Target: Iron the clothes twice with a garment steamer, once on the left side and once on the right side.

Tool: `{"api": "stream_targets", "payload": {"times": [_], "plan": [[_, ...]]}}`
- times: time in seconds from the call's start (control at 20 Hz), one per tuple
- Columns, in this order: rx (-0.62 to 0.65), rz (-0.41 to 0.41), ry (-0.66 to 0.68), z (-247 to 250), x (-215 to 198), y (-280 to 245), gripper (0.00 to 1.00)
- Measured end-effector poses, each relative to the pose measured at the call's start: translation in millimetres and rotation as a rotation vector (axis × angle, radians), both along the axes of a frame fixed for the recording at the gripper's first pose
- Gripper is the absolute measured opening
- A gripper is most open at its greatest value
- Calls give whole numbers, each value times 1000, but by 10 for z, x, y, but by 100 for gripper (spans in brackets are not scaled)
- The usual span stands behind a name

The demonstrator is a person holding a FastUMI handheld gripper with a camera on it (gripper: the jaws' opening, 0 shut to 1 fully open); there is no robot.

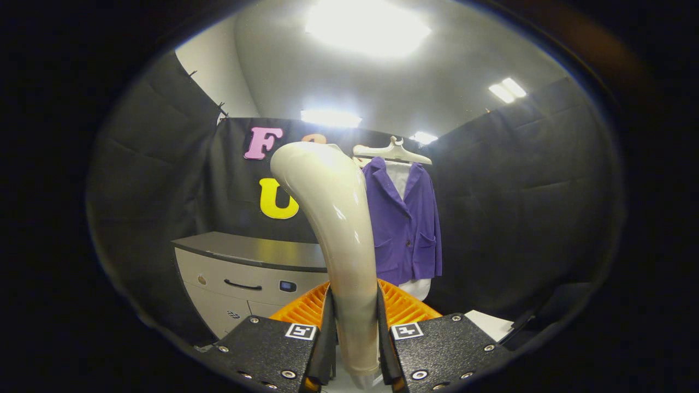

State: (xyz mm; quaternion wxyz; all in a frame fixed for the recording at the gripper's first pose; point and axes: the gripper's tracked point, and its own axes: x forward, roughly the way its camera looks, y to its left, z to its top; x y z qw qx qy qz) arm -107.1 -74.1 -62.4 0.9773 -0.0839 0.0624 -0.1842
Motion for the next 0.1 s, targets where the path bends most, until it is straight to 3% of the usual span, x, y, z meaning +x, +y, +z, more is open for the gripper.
{"api": "stream_targets", "payload": {"times": [0.1], "plan": [[14,5,4,10,37,-21,36]]}}
